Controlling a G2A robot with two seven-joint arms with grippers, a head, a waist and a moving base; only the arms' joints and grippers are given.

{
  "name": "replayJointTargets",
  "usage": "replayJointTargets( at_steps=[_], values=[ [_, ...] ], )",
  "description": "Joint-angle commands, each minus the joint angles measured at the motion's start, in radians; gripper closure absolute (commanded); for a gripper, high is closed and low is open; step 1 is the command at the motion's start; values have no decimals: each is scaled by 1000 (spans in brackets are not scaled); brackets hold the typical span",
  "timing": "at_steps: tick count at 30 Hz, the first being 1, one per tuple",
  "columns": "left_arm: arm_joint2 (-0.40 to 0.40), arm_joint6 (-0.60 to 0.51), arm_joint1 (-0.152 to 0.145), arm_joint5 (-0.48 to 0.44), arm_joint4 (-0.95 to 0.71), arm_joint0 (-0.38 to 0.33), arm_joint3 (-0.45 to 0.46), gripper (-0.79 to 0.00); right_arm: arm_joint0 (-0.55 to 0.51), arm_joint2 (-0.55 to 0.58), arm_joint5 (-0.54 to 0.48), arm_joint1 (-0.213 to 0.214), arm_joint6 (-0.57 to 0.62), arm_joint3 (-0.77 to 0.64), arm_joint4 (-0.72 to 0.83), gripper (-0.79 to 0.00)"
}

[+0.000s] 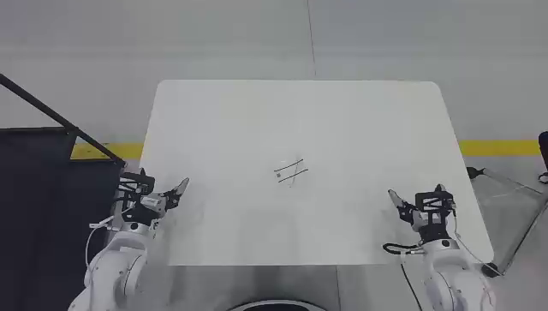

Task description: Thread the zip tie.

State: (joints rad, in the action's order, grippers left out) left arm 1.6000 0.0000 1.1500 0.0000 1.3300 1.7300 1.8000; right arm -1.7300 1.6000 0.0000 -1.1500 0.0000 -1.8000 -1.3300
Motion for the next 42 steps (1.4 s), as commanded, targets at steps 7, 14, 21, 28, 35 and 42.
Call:
replayJointTargets(
  at_steps=[7, 14, 21, 28, 35, 42],
  values=[
    [0, 0, 0, 0, 0, 0, 0, -785, 0, 0, 0, 0, 0, 0, 0, -784],
    [-6, 38, -1, -49, 4, -3, 5, -785, 0, 4, -10, 0, 17, 2, 1, -785],
    [43, 16, -12, -298, -123, -45, -5, -785, 60, 33, -338, 15, 237, -32, 183, -785],
    [94, -4, -25, -549, -297, -102, -55, -785, 191, 33, -623, 37, 583, -23, 486, -785],
    [119, -60, -36, -692, -414, -148, -96, -785, 316, -25, -732, 55, 840, 27, 828, -785],
    [125, -59, -37, -697, -413, -147, -98, -785, 334, -27, -740, 59, 868, 42, 887, -785]
  ],
)
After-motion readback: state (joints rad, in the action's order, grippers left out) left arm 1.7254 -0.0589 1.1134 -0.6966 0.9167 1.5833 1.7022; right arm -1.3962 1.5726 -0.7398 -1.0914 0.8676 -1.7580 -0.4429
